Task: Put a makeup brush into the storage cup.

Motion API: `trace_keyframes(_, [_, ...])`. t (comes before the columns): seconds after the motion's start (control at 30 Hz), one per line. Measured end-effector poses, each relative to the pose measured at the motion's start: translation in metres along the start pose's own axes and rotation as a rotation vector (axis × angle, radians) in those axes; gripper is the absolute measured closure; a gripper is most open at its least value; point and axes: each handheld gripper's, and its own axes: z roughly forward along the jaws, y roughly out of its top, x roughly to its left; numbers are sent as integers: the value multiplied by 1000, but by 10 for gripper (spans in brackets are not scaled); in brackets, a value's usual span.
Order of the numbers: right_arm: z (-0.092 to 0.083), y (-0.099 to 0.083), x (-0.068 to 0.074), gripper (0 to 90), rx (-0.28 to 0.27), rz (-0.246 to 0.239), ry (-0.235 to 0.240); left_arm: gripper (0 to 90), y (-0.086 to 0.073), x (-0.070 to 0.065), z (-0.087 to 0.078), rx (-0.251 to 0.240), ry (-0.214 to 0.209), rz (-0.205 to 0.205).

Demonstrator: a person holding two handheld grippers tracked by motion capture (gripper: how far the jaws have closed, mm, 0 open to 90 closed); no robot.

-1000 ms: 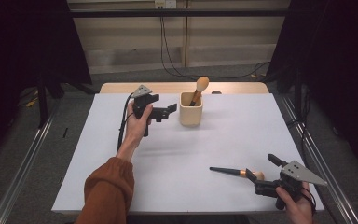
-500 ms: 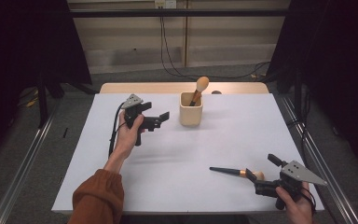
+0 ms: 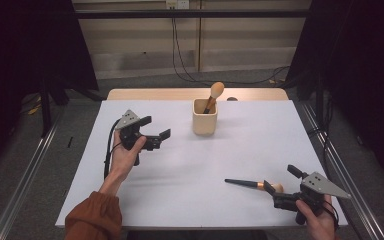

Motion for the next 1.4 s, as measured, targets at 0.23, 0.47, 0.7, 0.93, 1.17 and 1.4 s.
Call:
trace_keyframes(0.23, [0,0,0,0,-1,-1,-4,27,-8,-3,-20,3,22,15])
trace_keyframes(0.47, [1,0,0,0,5,-2,-2,28,-16,-7,-41,9,27,12])
trace_keyframes(0.7, [1,0,1,0,4,-2,-6,27,-23,-16,-56,18,60,36])
trace_keyframes(0.93, [1,1,2,0,3,1,-9,28,-33,-22,-74,6,80,37])
trace_keyframes(1.17, [1,1,1,0,2,6,-14,28,-46,-23,-92,12,130,44])
trace_keyframes(1.4, [-1,0,0,0,2,0,-18,28,-51,-30,-104,32,144,51])
